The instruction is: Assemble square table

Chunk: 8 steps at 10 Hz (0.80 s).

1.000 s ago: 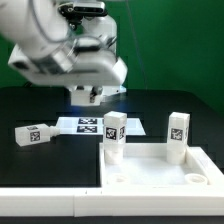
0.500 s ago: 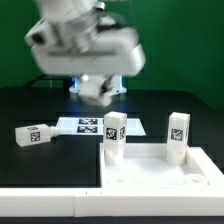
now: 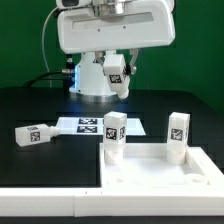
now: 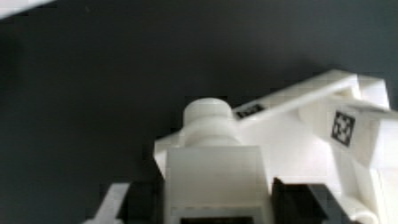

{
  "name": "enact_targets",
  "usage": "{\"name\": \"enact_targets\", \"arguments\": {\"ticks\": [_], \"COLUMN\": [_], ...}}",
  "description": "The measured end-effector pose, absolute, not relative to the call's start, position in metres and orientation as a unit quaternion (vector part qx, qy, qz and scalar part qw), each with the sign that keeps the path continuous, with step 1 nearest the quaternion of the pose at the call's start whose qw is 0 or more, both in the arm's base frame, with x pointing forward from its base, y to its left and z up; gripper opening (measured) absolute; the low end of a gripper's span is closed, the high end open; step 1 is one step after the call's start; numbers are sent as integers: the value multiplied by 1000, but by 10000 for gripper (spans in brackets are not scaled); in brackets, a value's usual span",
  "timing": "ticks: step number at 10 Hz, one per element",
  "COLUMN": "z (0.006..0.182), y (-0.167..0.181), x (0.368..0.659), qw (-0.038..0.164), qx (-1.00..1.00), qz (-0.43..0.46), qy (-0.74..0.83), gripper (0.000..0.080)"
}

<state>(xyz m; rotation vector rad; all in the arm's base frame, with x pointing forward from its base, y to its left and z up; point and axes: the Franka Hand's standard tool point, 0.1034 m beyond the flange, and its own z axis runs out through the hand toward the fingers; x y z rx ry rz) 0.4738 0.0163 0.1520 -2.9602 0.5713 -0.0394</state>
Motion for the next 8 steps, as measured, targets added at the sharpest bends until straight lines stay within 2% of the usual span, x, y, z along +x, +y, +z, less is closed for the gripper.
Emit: {"name": "enact_targets", "arguments": {"ticks": [2,3,7,8], "z": [181,182,179,185], "y": [34,34,34,38], "x": [514,520,518,533], "qw": [33,25,25,12], "qx": [-987,-988,-989,-992], "qz": [-81,-98,-91,-96], "qy": [132,116,118,86], "gripper": [282,282,282,282]}}
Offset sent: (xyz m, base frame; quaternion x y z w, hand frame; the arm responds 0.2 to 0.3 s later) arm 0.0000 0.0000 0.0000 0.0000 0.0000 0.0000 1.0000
